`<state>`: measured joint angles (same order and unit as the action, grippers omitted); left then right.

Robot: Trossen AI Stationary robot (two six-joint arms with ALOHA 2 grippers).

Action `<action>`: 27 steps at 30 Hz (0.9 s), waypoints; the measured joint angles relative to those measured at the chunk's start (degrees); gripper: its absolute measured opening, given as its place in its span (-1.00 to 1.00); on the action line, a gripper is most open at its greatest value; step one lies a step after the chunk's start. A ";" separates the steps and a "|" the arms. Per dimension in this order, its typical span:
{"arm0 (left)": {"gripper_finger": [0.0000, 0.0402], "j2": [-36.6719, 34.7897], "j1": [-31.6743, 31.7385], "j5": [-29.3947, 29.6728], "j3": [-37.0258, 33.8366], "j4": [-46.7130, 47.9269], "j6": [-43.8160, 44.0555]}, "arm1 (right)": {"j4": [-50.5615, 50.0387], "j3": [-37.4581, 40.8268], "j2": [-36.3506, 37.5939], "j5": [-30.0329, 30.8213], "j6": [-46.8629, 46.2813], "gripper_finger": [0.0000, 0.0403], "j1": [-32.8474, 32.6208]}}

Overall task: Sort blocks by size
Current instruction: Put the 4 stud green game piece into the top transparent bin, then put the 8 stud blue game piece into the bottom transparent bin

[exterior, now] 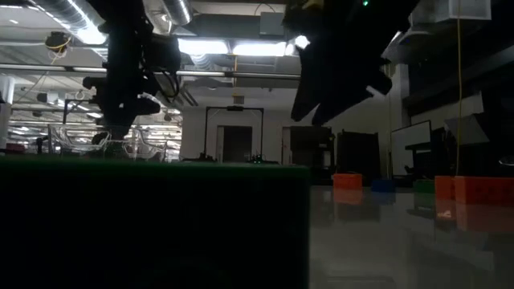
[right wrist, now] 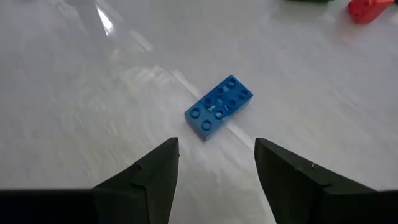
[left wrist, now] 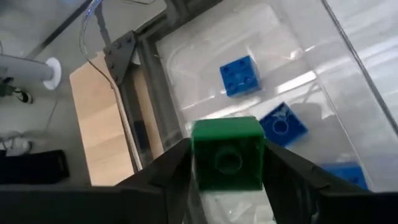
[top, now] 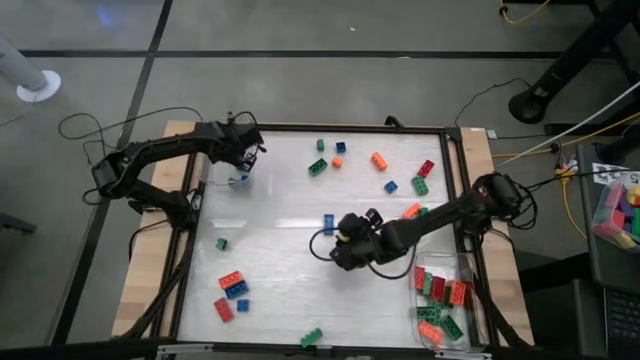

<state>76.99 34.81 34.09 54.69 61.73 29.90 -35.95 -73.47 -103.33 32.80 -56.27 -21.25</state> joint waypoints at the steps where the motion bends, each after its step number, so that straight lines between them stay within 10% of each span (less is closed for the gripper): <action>1: -0.14 0.00 0.35 0.01 -0.08 -0.72 -0.78 | 0.27 0.00 -0.32 -0.22 0.00 0.04 0.07; 27: 0.00 0.00 0.89 -3.52 -0.12 -5.63 -6.15 | 13.74 0.00 -10.45 2.29 -12.18 0.04 8.28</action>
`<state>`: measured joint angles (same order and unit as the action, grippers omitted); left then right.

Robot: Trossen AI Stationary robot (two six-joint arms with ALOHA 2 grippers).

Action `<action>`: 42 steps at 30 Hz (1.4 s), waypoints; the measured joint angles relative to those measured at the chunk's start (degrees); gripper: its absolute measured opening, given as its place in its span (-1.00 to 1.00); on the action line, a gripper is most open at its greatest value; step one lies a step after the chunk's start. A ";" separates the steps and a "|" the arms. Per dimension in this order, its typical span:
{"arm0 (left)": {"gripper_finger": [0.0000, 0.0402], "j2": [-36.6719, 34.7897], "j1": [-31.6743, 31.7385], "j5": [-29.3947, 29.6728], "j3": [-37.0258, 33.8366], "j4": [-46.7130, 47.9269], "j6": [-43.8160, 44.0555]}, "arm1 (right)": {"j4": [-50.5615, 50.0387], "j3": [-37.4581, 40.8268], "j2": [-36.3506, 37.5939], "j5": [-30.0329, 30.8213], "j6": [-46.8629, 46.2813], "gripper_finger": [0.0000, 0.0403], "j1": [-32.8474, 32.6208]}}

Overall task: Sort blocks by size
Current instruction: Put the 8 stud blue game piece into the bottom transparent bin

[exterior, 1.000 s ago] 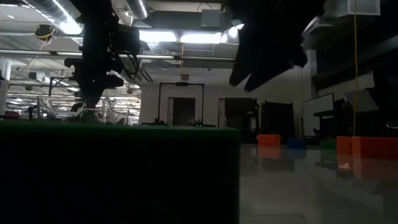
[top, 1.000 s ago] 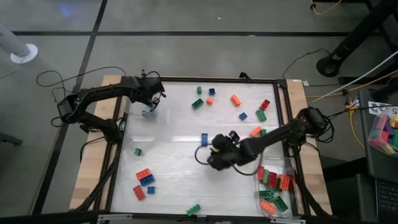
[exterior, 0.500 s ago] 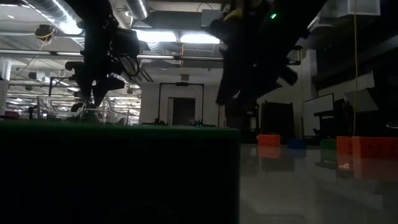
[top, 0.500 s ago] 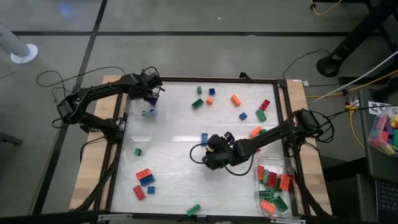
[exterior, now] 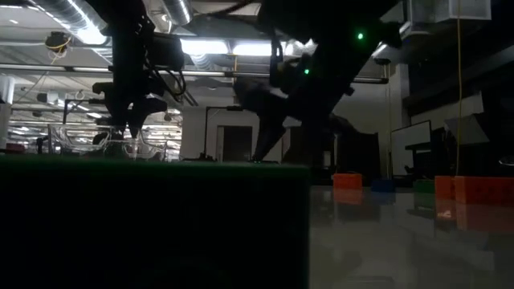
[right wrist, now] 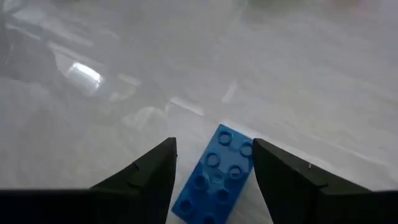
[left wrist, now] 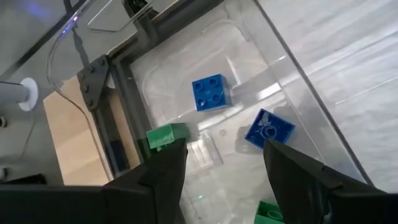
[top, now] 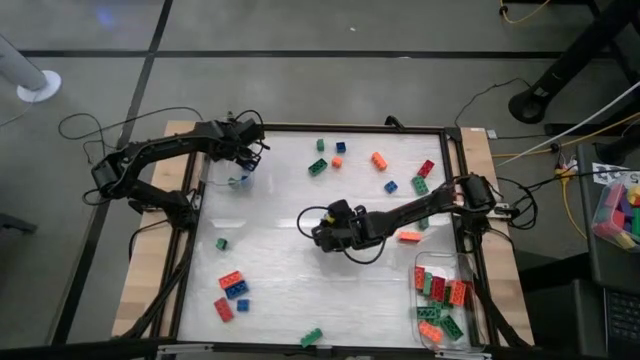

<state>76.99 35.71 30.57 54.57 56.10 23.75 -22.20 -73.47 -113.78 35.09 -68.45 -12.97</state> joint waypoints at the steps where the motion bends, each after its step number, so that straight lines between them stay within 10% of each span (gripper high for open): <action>1: 0.00 0.00 0.02 0.00 0.00 0.01 0.02 | 0.03 0.00 -0.46 -0.09 -0.60 0.04 0.01; 13: 0.00 0.00 0.00 0.02 0.00 -0.01 -0.16 | 0.25 -0.09 -5.00 0.64 -4.98 0.03 -0.17; 28: 0.00 -0.02 -7.46 -2.54 0.02 0.02 -0.16 | 0.03 -0.13 -4.36 -1.33 4.78 -0.49 -0.09; 42: 0.00 -0.07 -12.09 -2.49 0.02 0.22 -0.15 | -0.55 0.11 -4.66 -5.70 6.20 0.13 -0.13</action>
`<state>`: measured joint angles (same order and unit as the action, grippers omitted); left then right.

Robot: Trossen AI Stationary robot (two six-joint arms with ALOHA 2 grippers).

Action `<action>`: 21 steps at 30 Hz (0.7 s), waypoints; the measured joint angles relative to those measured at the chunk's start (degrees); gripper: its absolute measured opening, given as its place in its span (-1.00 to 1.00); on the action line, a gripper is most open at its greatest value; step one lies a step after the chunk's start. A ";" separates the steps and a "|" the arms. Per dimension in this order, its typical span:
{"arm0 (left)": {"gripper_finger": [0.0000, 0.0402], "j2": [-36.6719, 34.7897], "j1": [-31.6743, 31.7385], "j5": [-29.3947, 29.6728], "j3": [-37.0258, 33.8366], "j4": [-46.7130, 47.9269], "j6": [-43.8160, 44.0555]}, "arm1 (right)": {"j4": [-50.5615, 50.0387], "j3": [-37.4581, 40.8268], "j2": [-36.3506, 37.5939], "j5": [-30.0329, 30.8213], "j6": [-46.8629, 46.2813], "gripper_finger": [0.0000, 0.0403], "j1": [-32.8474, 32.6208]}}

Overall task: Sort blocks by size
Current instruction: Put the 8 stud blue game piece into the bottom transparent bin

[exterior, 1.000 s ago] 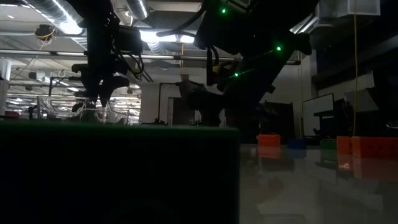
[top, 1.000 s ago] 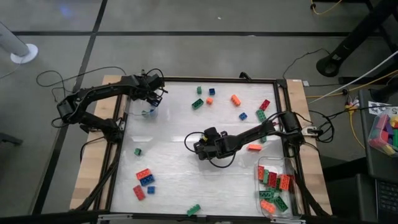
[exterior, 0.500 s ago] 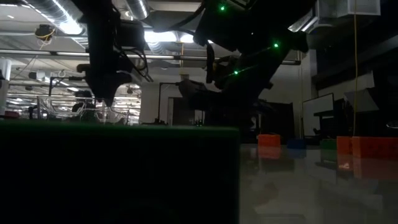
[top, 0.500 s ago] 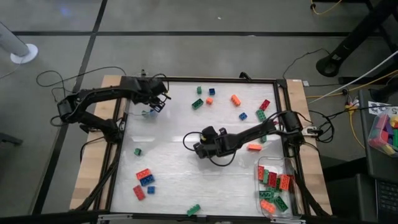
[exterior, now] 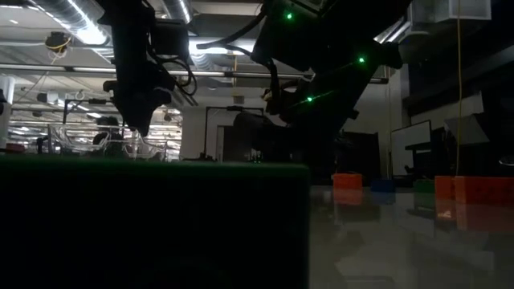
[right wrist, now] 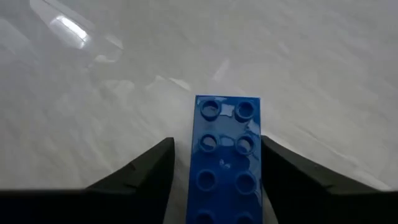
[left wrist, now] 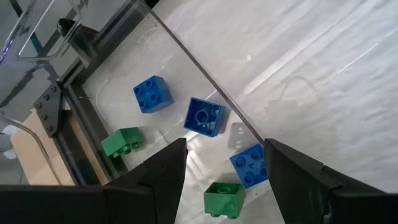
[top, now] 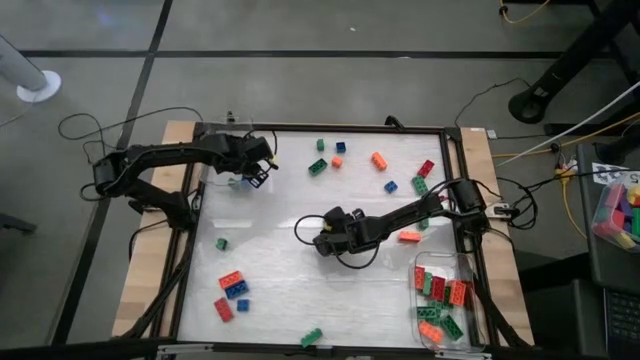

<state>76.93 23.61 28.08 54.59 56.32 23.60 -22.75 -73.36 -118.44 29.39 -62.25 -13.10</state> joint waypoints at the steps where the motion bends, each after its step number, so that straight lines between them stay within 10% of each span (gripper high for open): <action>1: 0.00 0.00 -0.04 0.00 0.00 0.07 0.00 | 0.01 0.00 -0.03 0.08 -0.03 0.14 -0.01; 12: 0.00 -3.54 -4.19 -0.10 0.02 0.18 0.66 | -0.97 -0.02 0.71 -1.56 4.37 -0.32 0.01; 21: 0.00 -17.07 -13.25 -1.32 0.04 5.14 2.07 | -3.66 0.09 11.07 -20.29 14.35 -0.32 -0.69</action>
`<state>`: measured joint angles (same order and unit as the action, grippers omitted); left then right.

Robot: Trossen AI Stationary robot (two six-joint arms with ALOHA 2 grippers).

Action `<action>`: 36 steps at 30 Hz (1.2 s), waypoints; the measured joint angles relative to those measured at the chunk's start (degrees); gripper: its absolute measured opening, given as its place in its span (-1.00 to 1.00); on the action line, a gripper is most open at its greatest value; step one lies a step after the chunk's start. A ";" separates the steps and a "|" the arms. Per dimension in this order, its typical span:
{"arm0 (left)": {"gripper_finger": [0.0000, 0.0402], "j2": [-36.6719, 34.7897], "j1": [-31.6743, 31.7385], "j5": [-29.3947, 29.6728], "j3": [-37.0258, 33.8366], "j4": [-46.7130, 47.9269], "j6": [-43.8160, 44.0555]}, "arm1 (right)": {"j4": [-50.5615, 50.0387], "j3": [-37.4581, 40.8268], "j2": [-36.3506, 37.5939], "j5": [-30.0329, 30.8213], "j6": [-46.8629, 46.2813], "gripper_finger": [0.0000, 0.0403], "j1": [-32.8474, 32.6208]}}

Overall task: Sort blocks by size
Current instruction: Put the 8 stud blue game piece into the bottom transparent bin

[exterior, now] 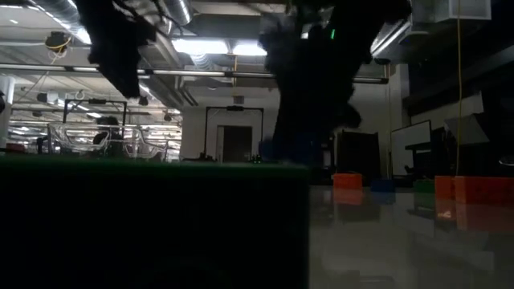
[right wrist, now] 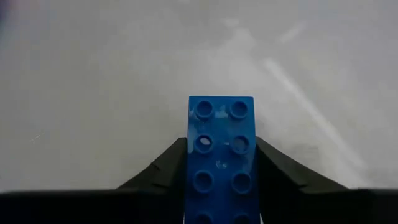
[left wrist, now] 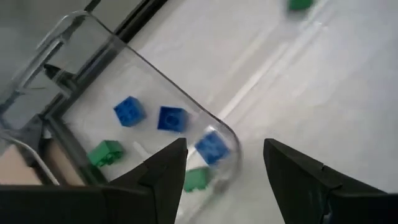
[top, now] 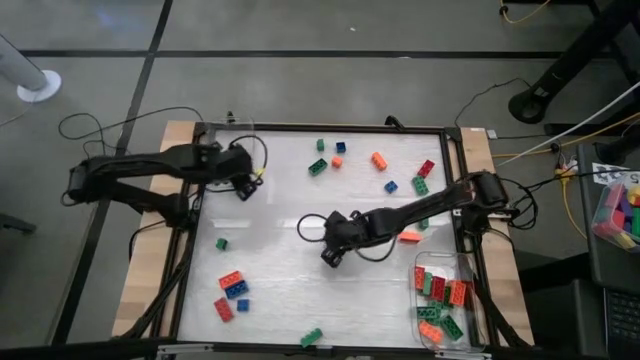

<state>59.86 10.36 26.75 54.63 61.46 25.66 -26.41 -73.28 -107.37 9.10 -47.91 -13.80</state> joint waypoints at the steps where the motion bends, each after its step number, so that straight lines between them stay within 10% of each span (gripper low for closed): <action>1: 0.00 -1.55 -1.20 -0.72 0.00 0.86 1.49 | -0.29 0.00 1.52 -2.41 0.36 -0.32 -0.20; 13: 0.00 -10.06 -17.78 -6.50 0.00 2.39 20.12 | -10.86 -0.10 19.66 -14.89 -7.93 -0.29 -12.93; 27: 0.00 2.03 -32.94 -6.07 0.00 -7.31 28.36 | -40.74 -0.13 24.81 -12.79 -24.37 -0.22 -39.04; 36: 0.00 10.80 -40.67 -13.81 0.00 -8.14 40.57 | -42.39 -0.13 24.76 -10.12 -35.12 -0.02 -46.53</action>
<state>70.66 -30.30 12.94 54.63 53.31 66.23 -68.81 -73.41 -82.61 -1.02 -83.03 -60.33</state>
